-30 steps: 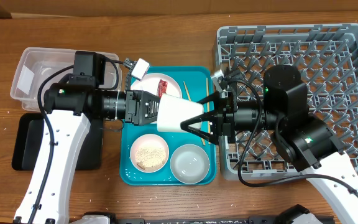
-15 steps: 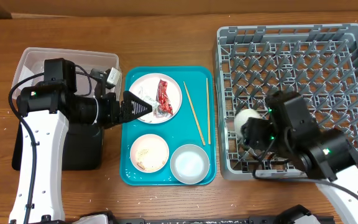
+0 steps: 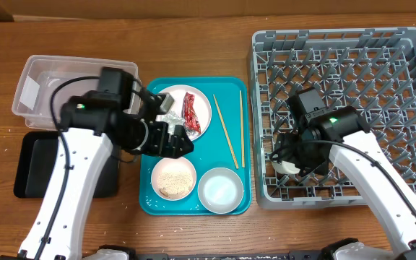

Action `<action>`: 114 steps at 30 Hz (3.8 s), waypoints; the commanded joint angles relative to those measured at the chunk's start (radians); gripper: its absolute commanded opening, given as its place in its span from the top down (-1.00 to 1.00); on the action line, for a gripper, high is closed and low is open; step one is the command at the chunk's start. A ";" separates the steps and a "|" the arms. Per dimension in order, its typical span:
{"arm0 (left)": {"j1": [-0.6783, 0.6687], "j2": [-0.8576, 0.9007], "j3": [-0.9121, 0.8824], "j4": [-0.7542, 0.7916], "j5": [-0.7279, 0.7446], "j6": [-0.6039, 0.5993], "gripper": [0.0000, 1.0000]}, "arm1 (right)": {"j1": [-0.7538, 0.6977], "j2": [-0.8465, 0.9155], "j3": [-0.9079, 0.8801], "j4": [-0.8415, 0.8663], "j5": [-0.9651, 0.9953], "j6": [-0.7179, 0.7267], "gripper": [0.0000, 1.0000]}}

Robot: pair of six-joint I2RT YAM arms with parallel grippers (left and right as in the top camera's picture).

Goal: Sort waste into correct bins and load items into the dishwasher

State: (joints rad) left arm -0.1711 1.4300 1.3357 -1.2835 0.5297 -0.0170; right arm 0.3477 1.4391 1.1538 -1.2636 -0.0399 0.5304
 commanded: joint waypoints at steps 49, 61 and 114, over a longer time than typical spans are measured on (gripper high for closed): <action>0.024 0.064 -0.013 0.151 0.314 0.068 0.92 | -0.001 -0.362 0.094 0.200 -0.404 -0.225 -0.84; -0.190 0.043 -0.101 0.151 -0.297 -0.161 0.92 | -0.001 -0.362 0.094 0.215 -0.404 -0.224 -0.83; 0.140 0.306 0.267 0.248 -0.808 -0.301 0.92 | -0.001 -0.362 0.093 0.187 -0.404 -0.217 -0.92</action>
State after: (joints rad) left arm -0.1249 1.6924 1.5990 -1.0817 -0.2012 -0.2741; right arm 0.3477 1.0801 1.2259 -1.0847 -0.4412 0.3141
